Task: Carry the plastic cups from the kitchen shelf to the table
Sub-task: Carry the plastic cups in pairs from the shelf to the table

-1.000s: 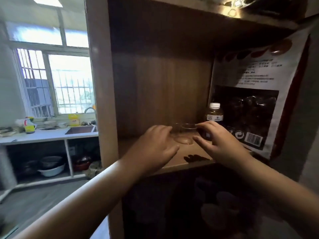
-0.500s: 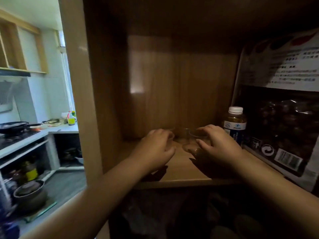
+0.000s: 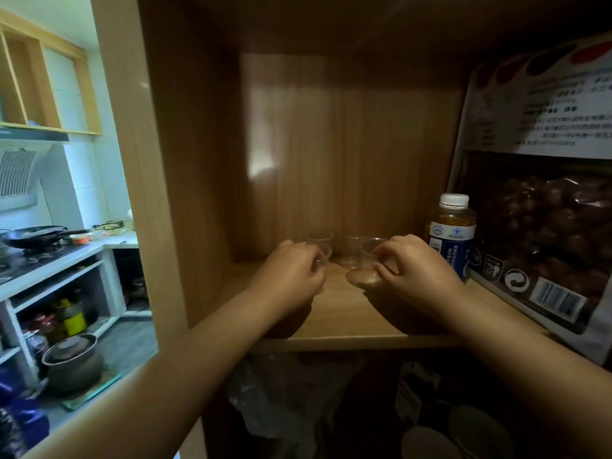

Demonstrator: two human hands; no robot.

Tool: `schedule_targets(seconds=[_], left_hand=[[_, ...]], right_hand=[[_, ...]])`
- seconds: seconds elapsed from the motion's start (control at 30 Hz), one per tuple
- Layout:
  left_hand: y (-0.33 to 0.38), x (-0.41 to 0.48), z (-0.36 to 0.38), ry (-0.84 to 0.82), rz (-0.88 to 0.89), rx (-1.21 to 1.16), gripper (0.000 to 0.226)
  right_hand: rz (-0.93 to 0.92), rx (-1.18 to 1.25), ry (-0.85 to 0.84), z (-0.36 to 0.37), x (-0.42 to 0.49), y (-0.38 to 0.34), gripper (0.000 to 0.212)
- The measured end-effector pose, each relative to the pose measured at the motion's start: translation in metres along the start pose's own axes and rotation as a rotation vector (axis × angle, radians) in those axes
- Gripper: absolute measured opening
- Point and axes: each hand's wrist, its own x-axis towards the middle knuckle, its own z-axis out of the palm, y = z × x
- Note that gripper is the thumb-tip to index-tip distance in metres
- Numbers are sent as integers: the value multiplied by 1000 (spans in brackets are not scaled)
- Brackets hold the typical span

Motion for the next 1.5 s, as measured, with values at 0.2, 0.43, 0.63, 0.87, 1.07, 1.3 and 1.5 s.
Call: schedule_targets(seconds=[0.2,0.43,0.63,0.87,1.07,1.3,1.5], left_hand=[[-1,-6,-1,12,18,-5,15],[1,-23,-13,37,64,-12,9],[1,-52,-34,91,101,11,7],[-5,-97,-62,186,130,58,7],[-21,-144,-93,257,101,125,12],[-58,-202,-136,270,4,192,12],[-111,-263,-185,263,-122,248,19]], right_hand=[[-45,17,17,-4,-8,-3,14],[-72,124,48,-18,-23,-20,8],[-139,219,23,-28,-39,-47,8],[-278,266,33,-37,-51,-95,9],[-369,342,71,-31,-56,-140,6],[-444,447,0,-19,-56,-212,7],[-506,573,3,2,-51,-299,6]])
